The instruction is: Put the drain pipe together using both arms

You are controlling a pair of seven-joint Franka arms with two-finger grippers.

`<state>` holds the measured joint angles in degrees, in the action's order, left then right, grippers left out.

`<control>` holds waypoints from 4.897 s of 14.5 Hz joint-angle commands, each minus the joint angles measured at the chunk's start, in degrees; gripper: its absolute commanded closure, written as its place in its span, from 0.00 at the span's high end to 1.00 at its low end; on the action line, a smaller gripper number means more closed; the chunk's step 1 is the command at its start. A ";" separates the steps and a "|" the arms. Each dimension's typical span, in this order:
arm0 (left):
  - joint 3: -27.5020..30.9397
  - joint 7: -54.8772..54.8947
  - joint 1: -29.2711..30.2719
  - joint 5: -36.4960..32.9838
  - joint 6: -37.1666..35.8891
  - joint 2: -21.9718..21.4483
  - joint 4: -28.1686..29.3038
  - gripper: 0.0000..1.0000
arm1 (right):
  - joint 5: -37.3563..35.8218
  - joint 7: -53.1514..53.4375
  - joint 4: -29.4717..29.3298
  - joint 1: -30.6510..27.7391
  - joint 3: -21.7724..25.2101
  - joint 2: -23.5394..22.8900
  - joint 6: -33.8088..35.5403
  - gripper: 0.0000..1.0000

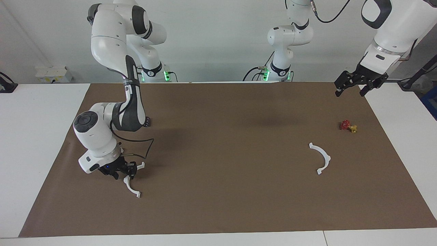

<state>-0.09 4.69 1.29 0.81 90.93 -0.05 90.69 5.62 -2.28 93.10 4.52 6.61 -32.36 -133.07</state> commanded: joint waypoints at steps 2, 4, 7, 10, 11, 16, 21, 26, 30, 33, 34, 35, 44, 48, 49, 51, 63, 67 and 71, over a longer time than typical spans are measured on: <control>-0.44 0.05 0.82 0.33 3.28 -0.57 2.11 1.00 | 1.85 -0.28 4.28 0.05 -0.28 1.42 -3.86 0.60; -0.44 0.05 0.56 0.42 6.43 -0.13 3.43 1.00 | 1.85 0.26 4.81 -0.04 -0.37 1.60 -3.69 0.57; -0.44 0.05 0.47 0.42 10.48 1.71 5.80 1.00 | 1.85 1.13 4.81 -0.21 -0.28 1.69 -3.42 0.53; -0.44 0.05 0.56 0.42 16.89 5.13 8.45 1.00 | 1.85 2.37 4.99 -0.21 -0.28 1.69 -3.33 0.50; -0.44 0.05 0.65 0.42 18.48 6.80 8.45 1.00 | 1.85 2.45 4.90 -0.21 -0.28 1.69 -3.33 0.49; -0.44 -0.12 0.91 0.51 25.78 12.34 9.24 1.00 | 1.85 3.69 5.34 -0.13 -0.28 1.86 -3.34 0.40; -0.44 -0.12 1.09 0.51 33.50 16.48 12.57 1.00 | 1.85 3.77 5.25 -0.04 -0.28 1.86 -3.07 0.25; -0.44 -0.39 1.17 0.51 38.17 20.70 12.84 1.00 | 1.85 3.77 5.08 -0.13 -0.28 1.86 -2.81 0.05; -0.44 -0.30 2.32 0.51 42.30 23.77 12.93 1.00 | 1.68 4.12 2.89 0.40 -0.10 1.86 -1.15 0.00; -0.44 -0.56 2.40 0.51 43.01 24.66 13.02 0.98 | 0.98 6.31 -2.64 0.58 -0.10 2.04 3.94 0.00; -0.44 -0.56 2.32 0.51 43.10 24.66 13.28 0.90 | 0.71 8.50 -4.57 1.19 -0.10 2.12 5.79 0.00; -0.44 -0.65 2.32 0.59 43.71 24.66 13.54 0.88 | 0.62 10.52 -6.59 2.15 0.07 2.04 7.98 0.00; -0.44 -0.91 2.40 0.85 42.84 24.31 15.04 0.44 | -8.87 38.29 -17.58 11.99 -0.37 -0.50 19.33 0.00; -0.44 -0.91 2.40 1.47 41.26 24.22 14.60 0.01 | -8.00 48.13 -21.64 16.21 -0.45 -2.44 21.01 0.00; -0.44 -0.91 2.49 1.47 41.17 24.13 14.60 0.00 | -7.21 48.94 -22.51 17.18 -0.45 -2.88 21.01 0.00; -0.35 -0.83 2.32 1.47 40.47 23.96 14.25 0.00 | -6.85 49.04 -23.05 19.20 -0.89 -3.15 20.92 0.00; -0.26 1.90 2.93 1.12 39.23 20.18 13.90 0.00 | -6.67 59.75 -23.05 25.62 -7.92 -8.32 12.06 0.00; -0.26 1.28 1.79 1.12 38.28 19.13 13.90 0.00 | -6.67 61.69 -23.66 27.29 -7.92 -10.44 10.11 0.00; -0.35 1.64 1.53 1.12 36.16 18.24 14.16 0.00 | -7.38 63.89 -23.49 29.05 -7.92 -12.20 10.03 0.00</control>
<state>-0.80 5.46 3.29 1.46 128.32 19.57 103.79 -1.51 59.73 71.55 33.03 -1.11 -42.50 -122.83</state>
